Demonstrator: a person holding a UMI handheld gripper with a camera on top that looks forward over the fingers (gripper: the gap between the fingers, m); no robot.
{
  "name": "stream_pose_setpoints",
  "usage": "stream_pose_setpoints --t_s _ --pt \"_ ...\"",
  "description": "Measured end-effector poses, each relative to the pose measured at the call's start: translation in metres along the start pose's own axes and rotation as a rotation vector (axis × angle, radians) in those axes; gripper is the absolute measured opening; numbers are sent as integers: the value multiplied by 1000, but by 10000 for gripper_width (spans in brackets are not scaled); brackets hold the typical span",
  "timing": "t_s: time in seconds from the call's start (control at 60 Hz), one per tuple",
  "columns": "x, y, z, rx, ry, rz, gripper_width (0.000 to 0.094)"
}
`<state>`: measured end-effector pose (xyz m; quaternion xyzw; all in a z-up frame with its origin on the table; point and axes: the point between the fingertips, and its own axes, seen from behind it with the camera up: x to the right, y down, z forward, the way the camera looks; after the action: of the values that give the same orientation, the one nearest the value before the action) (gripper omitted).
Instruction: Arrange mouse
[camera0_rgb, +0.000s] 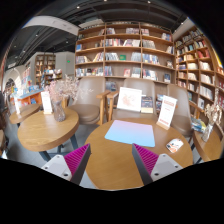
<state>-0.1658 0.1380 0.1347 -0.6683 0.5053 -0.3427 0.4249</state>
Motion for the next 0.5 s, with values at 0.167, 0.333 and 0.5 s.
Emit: stream_pose_setpoints --t_s 0.167,0.333,0.5 --pt "56 12 10 -13 76 2 857" --pt "130 30 19 -36 156 20 857" --pt "191 47 20 -56 219 36 856"
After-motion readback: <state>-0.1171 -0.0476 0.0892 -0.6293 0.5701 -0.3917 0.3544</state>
